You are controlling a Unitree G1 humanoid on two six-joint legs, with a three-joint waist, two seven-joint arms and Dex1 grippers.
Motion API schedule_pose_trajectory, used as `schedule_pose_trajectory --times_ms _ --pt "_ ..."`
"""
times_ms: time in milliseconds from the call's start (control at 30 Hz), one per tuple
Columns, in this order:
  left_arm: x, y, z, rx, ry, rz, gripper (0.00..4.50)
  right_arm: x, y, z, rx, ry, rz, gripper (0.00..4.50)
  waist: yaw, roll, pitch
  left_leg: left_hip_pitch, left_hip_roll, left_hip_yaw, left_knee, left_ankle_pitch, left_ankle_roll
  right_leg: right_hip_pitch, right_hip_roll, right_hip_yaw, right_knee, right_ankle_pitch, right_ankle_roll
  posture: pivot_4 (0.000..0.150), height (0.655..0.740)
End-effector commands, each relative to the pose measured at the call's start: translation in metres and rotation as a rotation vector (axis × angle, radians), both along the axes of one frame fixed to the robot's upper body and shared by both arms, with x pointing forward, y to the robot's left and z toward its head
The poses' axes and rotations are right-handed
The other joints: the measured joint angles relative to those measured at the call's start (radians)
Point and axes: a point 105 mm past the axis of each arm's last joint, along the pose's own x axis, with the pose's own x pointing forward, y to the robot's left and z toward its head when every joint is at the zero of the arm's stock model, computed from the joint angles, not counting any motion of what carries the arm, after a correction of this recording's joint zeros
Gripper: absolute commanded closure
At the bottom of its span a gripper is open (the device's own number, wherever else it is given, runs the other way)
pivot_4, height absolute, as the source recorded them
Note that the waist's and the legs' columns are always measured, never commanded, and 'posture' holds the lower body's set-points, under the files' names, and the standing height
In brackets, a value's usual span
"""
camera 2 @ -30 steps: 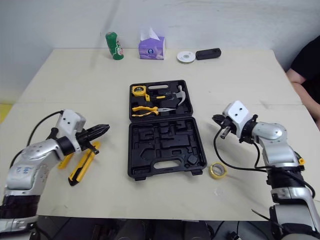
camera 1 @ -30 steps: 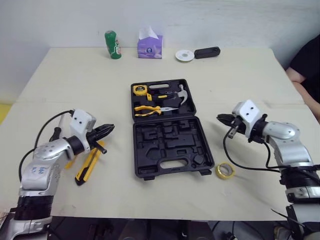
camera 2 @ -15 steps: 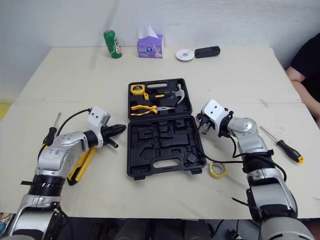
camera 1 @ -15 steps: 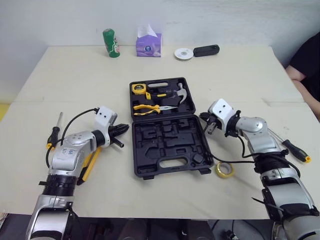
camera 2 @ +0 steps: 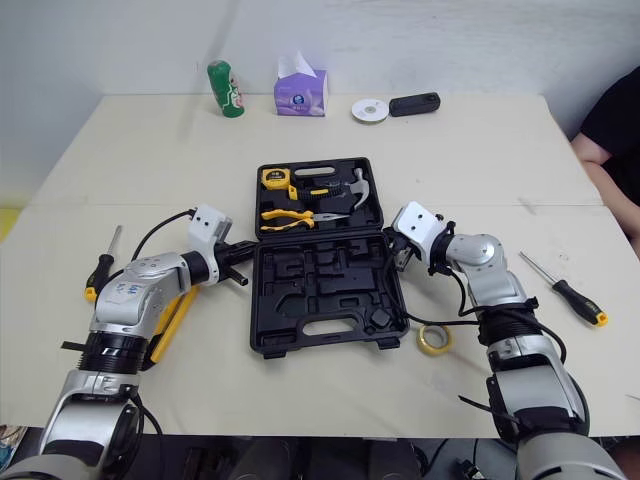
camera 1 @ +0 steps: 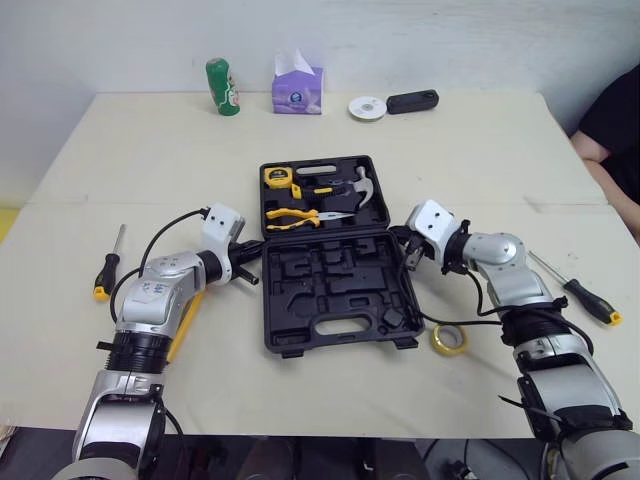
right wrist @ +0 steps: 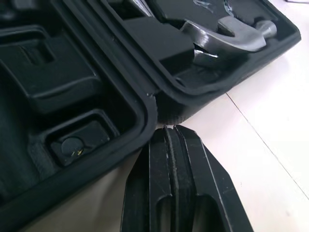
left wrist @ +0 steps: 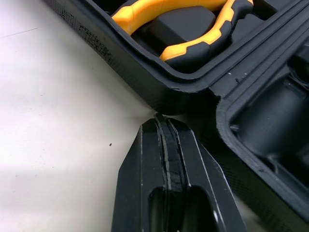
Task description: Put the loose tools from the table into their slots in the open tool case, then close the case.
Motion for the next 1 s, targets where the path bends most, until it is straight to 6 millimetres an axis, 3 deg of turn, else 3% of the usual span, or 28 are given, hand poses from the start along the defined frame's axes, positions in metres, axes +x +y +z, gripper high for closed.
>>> schedule_pose_trajectory --times_ms 33,300,533,733,1000 --pt "-0.006 -0.006 -0.008 0.025 0.015 -0.064 4.50 -0.009 0.015 0.013 0.030 -0.052 0.095 4.44 0.000 0.000 0.000 0.000 0.000 0.000 0.000 0.000 0.000 0.000 0.000 0.000 0.000 0.000 0.000 0.150 0.7400" --pt "-0.008 -0.011 -0.006 0.059 -0.005 -0.133 4.50 -0.022 0.018 0.010 0.038 -0.028 0.154 4.44 0.000 0.000 0.000 0.000 0.000 0.000 0.000 0.000 0.000 0.000 0.001 0.000 0.000 0.000 0.000 0.150 0.7400" --pt "-0.030 -0.027 -0.003 0.078 0.017 -0.293 4.50 -0.042 0.021 0.007 0.059 -0.002 0.230 4.44 0.002 0.000 0.000 0.000 0.000 -0.001 0.000 0.000 0.000 0.000 0.001 0.002 -0.001 0.000 0.000 0.150 0.7400" --pt "-0.046 -0.025 -0.014 0.114 0.043 -0.317 4.50 -0.059 0.019 0.001 0.077 0.050 0.272 4.44 0.003 0.000 0.000 0.000 0.000 -0.001 -0.001 0.000 0.000 0.000 0.001 0.006 -0.001 0.000 0.000 0.150 0.7400" --pt "-0.048 -0.016 -0.021 0.138 0.053 -0.273 4.50 -0.069 0.022 -0.002 0.101 0.092 0.288 4.44 0.004 0.000 0.000 0.000 0.000 -0.002 -0.001 0.000 0.000 0.000 0.001 0.007 -0.001 0.000 0.000 0.150 0.7400"
